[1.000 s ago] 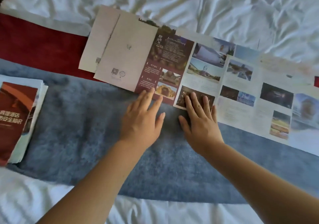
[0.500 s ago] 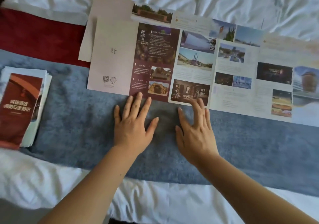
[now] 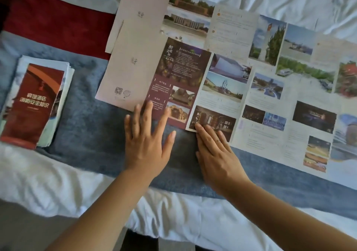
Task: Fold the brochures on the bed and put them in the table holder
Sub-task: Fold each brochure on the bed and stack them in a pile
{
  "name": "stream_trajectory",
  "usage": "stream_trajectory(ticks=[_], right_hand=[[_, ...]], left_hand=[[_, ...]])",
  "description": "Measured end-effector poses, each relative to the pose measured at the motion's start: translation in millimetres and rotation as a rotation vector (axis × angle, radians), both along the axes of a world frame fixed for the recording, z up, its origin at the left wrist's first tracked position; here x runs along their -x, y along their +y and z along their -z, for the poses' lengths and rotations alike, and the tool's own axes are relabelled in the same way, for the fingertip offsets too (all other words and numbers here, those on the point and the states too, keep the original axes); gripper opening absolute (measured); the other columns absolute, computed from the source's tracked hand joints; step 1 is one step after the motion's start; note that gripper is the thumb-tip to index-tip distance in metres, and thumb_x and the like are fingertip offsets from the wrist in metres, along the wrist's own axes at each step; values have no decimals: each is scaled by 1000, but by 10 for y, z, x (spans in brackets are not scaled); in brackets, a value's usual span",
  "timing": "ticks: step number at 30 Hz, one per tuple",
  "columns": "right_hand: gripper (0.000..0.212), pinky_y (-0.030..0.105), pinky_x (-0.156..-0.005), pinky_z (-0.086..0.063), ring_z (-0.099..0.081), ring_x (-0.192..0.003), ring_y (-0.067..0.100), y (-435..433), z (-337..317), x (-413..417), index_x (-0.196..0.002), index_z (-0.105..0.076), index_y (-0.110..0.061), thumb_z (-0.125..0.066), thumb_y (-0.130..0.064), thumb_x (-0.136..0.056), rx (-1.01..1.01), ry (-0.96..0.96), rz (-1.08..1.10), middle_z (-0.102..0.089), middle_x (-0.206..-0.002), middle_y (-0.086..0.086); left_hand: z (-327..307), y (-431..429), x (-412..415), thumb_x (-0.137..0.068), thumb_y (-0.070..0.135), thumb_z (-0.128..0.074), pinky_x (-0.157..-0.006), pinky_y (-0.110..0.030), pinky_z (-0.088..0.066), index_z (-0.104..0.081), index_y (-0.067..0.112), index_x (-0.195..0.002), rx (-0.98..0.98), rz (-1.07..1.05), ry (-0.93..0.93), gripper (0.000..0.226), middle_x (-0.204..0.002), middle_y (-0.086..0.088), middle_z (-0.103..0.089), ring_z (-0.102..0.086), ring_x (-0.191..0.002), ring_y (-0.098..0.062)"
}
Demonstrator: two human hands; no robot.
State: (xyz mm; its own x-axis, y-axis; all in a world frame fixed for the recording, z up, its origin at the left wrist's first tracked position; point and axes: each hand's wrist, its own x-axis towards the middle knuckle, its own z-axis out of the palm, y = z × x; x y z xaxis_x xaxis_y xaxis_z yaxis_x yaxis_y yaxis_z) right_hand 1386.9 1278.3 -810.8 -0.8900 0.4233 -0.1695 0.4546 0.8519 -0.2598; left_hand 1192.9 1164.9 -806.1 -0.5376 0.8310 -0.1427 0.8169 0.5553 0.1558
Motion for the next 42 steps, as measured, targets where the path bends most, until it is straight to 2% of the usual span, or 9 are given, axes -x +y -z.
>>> stream_trajectory(ticks=[6,9,11,14,17,27,32,36,42], right_hand=[[57,40,-128,-13,-12,-158,19,-469,-25,-236,-156,-40,-14,-47,-23,-100,91,-41,-159,-22,-169,-1],[33,38,-126,-19,-24,-154,12,-420,-174,-98,-130,-59,-22,-37,-30,-108,268,66,-26,-50,-151,-3],[31,44,-125,-26,-29,-153,18,-298,-206,38,-125,-59,-19,-36,-32,-109,320,146,110,-53,-145,2],[53,46,-128,-10,-9,-158,25,59,-128,138,-156,-36,-25,-32,-43,-107,203,28,332,-23,-167,6],[65,44,-128,4,16,-157,20,494,-60,73,-163,-1,-41,-20,-60,-104,63,-161,384,14,-172,0],[68,48,-128,0,19,-156,18,700,91,-12,-162,11,-37,-14,-62,-103,-26,-183,398,18,-171,-2],[69,47,-128,2,24,-155,16,722,73,-25,-160,17,-37,-8,-65,-102,-1,-207,378,24,-169,-3],[61,51,-128,-1,19,-157,19,703,-75,7,-163,4,-40,-12,-57,-106,126,-116,413,16,-171,-5],[62,58,-126,-9,2,-159,14,399,-500,235,-162,-3,-43,-10,-61,-103,597,230,433,-10,-171,-16]], left_hand=[[28,-383,237,-95,73,-29,-122,-67,-5,-15,34,-164,91,-163,16,80,-172,-16,2,-1,-155,-47],[78,-442,314,-91,82,-25,-121,-69,-5,-10,36,-164,115,-232,-11,88,-171,-16,6,3,-155,-47],[97,-454,337,-89,85,-23,-121,-69,-4,-7,37,-164,132,-246,-20,90,-171,-15,8,5,-155,-49],[94,-476,354,-88,86,-25,-121,-69,-2,-7,38,-164,139,-263,-28,91,-171,-14,9,6,-155,-48],[81,-524,437,-89,84,-27,-118,-72,-1,-14,37,-163,96,-313,-40,89,-172,-12,4,5,-156,-46],[11,-414,530,-80,94,-13,-120,-69,-11,-11,37,-163,31,-396,-186,101,-172,-12,1,0,-157,-41],[-147,-188,217,-76,97,-25,-123,-63,-10,-2,42,-162,-66,-358,-321,104,-173,-7,3,2,-158,-34],[-214,-35,20,-74,99,-22,-122,-62,-8,0,44,-162,-117,-446,-395,105,-172,-4,11,6,-158,-31],[-224,13,-14,-74,99,-7,-122,-62,-4,-2,44,-162,-136,-502,-425,104,-172,-3,11,8,-158,-28]])
